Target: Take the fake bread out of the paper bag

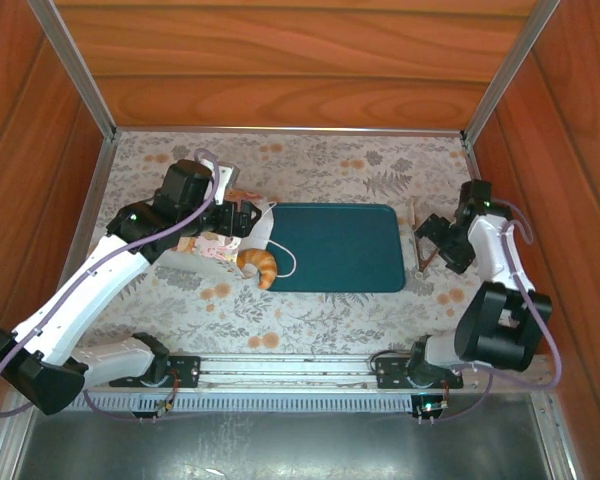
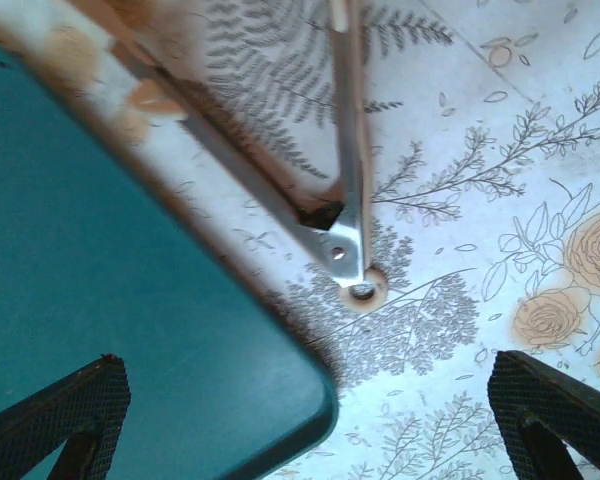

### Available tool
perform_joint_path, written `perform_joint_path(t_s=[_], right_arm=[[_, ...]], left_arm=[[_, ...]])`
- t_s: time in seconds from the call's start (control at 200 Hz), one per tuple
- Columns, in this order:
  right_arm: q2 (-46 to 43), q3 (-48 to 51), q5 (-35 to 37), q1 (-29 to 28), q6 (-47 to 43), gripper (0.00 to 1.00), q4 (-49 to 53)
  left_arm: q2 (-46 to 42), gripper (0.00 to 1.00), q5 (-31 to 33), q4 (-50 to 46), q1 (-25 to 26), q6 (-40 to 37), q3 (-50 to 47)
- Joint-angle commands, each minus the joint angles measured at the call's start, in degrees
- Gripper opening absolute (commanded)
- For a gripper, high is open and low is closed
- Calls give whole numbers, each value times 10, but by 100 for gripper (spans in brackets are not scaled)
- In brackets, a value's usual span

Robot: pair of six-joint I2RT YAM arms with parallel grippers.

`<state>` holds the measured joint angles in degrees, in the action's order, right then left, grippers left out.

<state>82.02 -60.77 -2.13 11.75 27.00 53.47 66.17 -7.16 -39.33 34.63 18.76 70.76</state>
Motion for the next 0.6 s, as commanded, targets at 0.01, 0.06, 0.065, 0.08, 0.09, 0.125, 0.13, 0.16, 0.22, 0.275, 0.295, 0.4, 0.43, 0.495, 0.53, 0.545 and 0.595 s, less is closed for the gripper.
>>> perform_joint_path(t_s=[0.01,0.06,0.065,0.08,0.09,0.125,0.13,0.16,0.22,0.275,0.295,0.4,0.43,0.495,0.53,0.545,0.595], right_arm=[[66,-39,-44,-1,-86,97,21],[105,-70,-42,-1,-99,97,48],[108,-73,-41,-1,-101,97,50],[119,-80,-39,-1,-105,97,54],[125,-86,-37,-2,-107,97,56],[160,-106,-18,-2,-109,97,72],[164,-109,-15,-3,-109,97,74],[181,-121,-1,-2,-112,97,81],[212,-143,15,-3,-124,97,91],[237,-159,22,-3,-130,97,95],[245,-163,21,-3,-135,97,95],[277,-187,32,-9,-150,97,96],[284,-192,33,-11,-157,97,95],[300,-206,44,-16,-164,97,95],[311,-215,41,-19,-173,97,96],[317,-220,40,-20,-175,97,98],[336,-234,59,-25,-171,97,104]], left_arm=[[-12,92,15,12,3,-22,9],[-18,92,20,14,4,-24,5],[-19,92,20,14,4,-24,4],[-21,92,21,14,4,-24,3],[-22,92,22,15,3,-24,2],[-27,93,25,16,4,-24,0],[-27,93,25,16,4,-25,-1],[-29,93,25,16,4,-25,-3],[-34,93,26,18,4,-28,-7],[-36,93,29,19,4,-29,-10],[-38,93,30,19,3,-30,-11],[-38,94,33,20,4,-32,-11],[-37,94,32,20,3,-33,-11],[-35,94,32,21,4,-33,-10],[-34,94,32,21,4,-33,-10],[-34,94,32,21,4,-33,-10],[-33,94,32,22,4,-33,-9]])
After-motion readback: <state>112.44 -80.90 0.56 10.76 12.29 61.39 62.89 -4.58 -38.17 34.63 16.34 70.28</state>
